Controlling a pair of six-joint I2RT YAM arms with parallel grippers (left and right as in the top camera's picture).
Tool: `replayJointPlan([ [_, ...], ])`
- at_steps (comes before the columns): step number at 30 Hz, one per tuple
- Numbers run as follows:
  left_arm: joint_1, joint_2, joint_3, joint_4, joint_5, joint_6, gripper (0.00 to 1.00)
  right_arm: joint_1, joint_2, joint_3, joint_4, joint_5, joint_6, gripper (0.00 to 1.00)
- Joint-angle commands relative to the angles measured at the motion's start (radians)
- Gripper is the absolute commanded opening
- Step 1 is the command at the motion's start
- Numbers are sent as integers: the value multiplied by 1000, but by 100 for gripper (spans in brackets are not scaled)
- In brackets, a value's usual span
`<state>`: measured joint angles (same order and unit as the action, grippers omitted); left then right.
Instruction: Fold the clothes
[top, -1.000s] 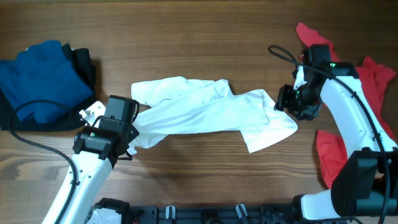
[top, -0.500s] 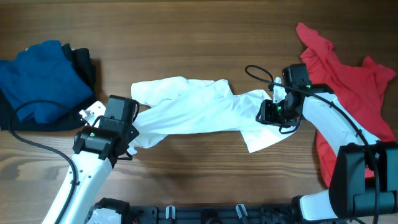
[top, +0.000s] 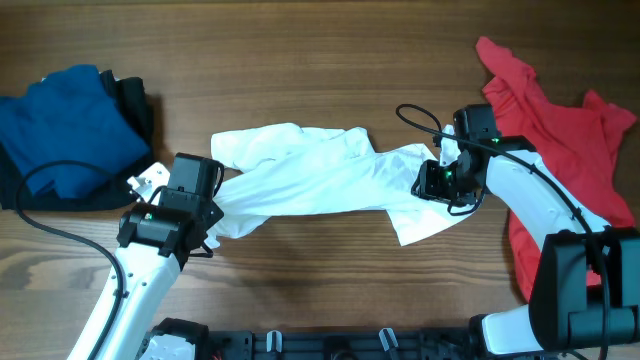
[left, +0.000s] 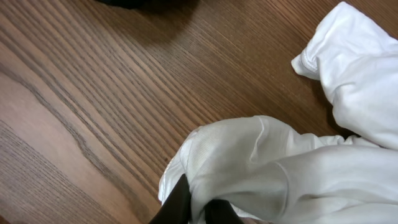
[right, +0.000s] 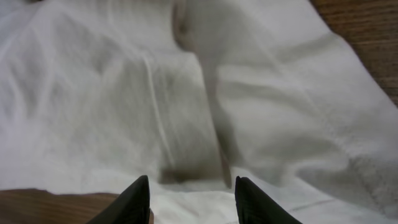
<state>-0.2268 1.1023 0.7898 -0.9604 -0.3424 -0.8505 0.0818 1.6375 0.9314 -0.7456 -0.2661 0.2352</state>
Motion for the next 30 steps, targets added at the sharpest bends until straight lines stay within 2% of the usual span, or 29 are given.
replayJointPlan([
  [1,7,-3,-3,2,-6,6,7,2,9,-32,31,29,56,44],
  [12,7,-3,-3,2,-6,6,7,7,12,-48,90,-24,56,43],
  [20,7,-3,-3,2,-6,6,7,7,12,-48,115,-24,60,33],
  [30,7,-3,-3,2,-6,6,7,19,29,-62,104,-31,61,32],
])
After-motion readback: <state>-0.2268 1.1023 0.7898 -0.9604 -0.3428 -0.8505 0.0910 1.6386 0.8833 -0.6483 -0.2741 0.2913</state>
